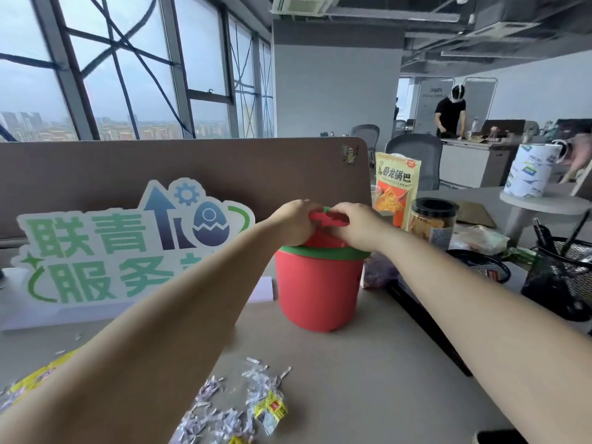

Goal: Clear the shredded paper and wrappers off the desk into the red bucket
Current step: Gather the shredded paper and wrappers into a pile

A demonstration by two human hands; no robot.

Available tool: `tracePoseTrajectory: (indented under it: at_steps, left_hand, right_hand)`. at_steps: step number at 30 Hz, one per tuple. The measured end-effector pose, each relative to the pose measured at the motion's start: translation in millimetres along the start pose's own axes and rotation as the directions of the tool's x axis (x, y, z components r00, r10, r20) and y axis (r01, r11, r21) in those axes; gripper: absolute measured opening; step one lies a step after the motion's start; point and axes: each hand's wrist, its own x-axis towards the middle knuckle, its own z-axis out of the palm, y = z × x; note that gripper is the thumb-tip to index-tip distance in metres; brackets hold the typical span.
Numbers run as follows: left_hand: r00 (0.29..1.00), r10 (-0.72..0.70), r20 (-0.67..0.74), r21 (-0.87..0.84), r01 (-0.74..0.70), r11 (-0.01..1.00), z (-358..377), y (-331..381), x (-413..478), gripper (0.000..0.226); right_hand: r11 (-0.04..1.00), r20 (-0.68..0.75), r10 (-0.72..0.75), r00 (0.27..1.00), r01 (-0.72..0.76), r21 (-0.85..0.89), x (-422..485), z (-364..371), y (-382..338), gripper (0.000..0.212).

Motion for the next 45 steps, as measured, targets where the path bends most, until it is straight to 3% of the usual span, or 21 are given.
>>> tracePoseTrajectory:
  at_steps: [9,13,16,20,23,26,32,39,45]
  left_hand:
    - [0.999,-0.043,-0.03,-0.04,0.042,0.998,-26,-6,-62,0.04]
    - [0.991,-0.072,-0.116,-0.073,0.063,0.995,-38,-17,-134,0.039]
    - [0.986,-0.133,-0.1,-0.077,0.126,0.989,-34,-43,-197,0.038]
    - [0.936,-0.349,0.043,-0.059,0.351,0.935,-22,-81,-273,0.047]
    - [0.924,-0.377,0.06,0.055,0.374,0.926,-10,-102,-329,0.063]
    - [0.873,-0.476,0.105,0.174,0.455,0.873,6,-123,-379,0.085]
    - [0.829,-0.551,0.098,0.257,0.514,0.819,23,-137,-416,0.092]
    - [0.848,-0.529,-0.043,0.228,0.523,0.821,23,-141,-412,0.088]
    - [0.708,-0.705,-0.035,0.234,0.691,0.683,9,-162,-430,0.114]
  right_hand:
    - [1.0,-0.046,0.012,0.999,-0.013,-0.011,-42,-13,-26,0.041]
    - [0.998,-0.127,-0.069,0.989,0.068,-0.016,-84,-8,-50,0.034]
    - [0.992,-0.146,-0.12,0.982,0.123,0.016,-119,15,-63,0.022]
    - [0.994,-0.002,-0.106,0.994,0.106,0.012,-161,69,-68,0.026]
    - [0.996,0.249,-0.09,0.964,0.087,0.025,-196,113,-71,0.054]
    - [0.985,0.371,-0.148,0.917,0.172,-0.032,-225,149,-73,0.079]
    - [0.964,0.424,-0.162,0.891,0.235,-0.125,-237,183,-90,0.091]
    - [0.944,0.431,-0.224,0.874,0.304,-0.126,-227,204,-128,0.091]
    - [0.937,0.498,-0.223,0.838,0.324,-0.127,-221,220,-148,0.101]
